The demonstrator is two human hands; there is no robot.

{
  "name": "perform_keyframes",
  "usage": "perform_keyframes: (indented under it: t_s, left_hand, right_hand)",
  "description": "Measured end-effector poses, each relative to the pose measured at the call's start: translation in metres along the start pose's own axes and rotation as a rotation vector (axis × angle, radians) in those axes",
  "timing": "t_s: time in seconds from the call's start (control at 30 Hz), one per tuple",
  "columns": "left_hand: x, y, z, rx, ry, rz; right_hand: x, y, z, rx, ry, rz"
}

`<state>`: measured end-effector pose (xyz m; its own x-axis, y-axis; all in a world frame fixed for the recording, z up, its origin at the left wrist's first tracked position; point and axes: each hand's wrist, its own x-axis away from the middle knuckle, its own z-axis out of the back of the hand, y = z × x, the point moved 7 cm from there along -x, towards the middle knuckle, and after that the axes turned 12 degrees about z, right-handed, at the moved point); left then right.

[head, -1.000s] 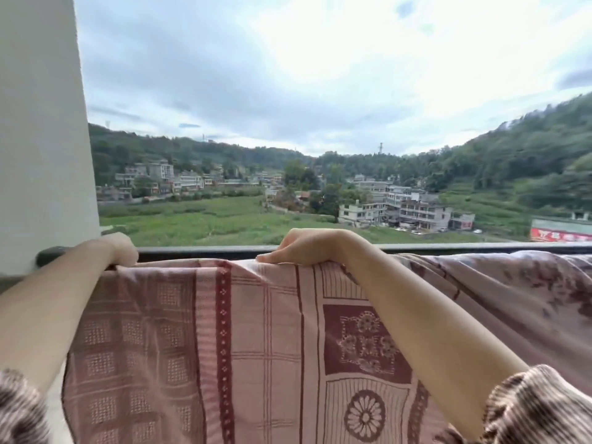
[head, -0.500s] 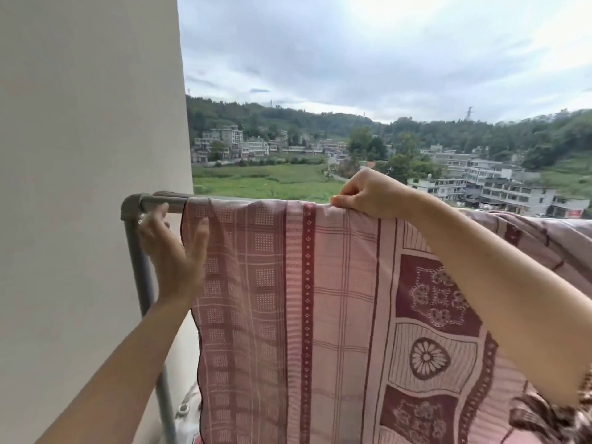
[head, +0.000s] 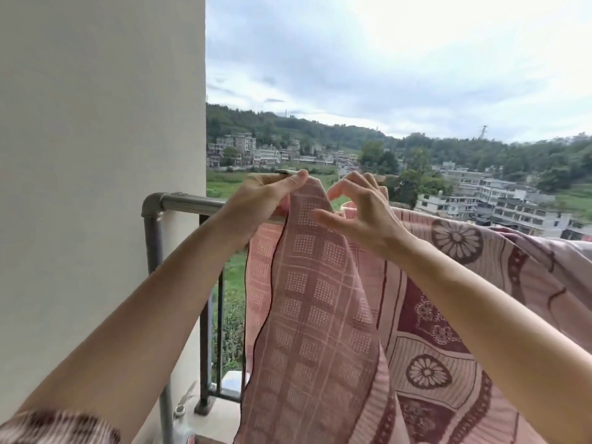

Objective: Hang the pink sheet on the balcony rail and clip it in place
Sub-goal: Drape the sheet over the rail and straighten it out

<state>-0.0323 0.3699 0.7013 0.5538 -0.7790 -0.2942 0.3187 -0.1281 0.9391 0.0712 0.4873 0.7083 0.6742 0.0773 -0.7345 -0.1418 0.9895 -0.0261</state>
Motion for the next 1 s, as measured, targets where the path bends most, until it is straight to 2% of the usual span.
perform_keyframes:
  t_s: [0.07, 0.13, 0.2, 0.3, 0.37, 0.43, 0.5, 0.6, 0.7, 0.8, 0.87, 0.93, 1.0]
  left_hand:
    - [-0.008, 0.024, -0.020, -0.115, -0.024, -0.047]
    - [-0.016, 0.037, -0.037, -0.173, -0.072, -0.067]
    - [-0.020, 0.036, -0.045, -0.153, -0.104, -0.038]
    - [-0.021, 0.012, -0.042, 0.041, -0.132, 0.027]
    - [-0.018, -0.004, -0.043, 0.079, -0.134, 0.031]
    - [-0.015, -0.022, -0.055, 0.013, -0.167, 0.080]
    - [-0.009, -0.040, -0.079, -0.100, -0.264, 0.162]
    - [-0.006, -0.052, -0.117, -0.164, -0.299, 0.199]
    - [-0.008, -0.046, -0.155, -0.122, -0.305, 0.195]
    - [-0.010, -0.034, -0.188, -0.180, -0.338, 0.187]
    - [-0.010, -0.026, -0.205, -0.146, -0.370, 0.204]
    - [-0.013, -0.017, -0.213, -0.009, -0.374, 0.255]
    - [-0.019, -0.005, -0.214, 0.084, -0.345, 0.247]
  right_hand:
    - [0.005, -0.001, -0.013, 0.061, -0.136, -0.114]
    - [0.009, 0.002, -0.003, 0.204, -0.111, -0.220]
    - [0.016, 0.017, 0.031, 0.099, 0.084, -0.365]
    - [0.041, 0.053, 0.082, -0.177, 0.360, -0.651]
    - [0.055, 0.068, 0.099, -0.310, 0.450, -0.740]
    - [0.061, 0.069, 0.105, -0.344, 0.422, -0.740]
    - [0.057, 0.064, 0.116, -0.209, 0.334, -0.672]
    - [0.049, 0.050, 0.131, 0.000, 0.239, -0.581]
    - [0.052, 0.049, 0.145, 0.026, 0.231, -0.564]
    - [0.059, 0.052, 0.162, 0.046, 0.260, -0.555]
    - [0.063, 0.050, 0.176, 0.066, 0.311, -0.538]
    - [0.067, 0.046, 0.187, 0.018, 0.353, -0.542]
    - [0.069, 0.042, 0.190, -0.094, 0.254, -0.534]
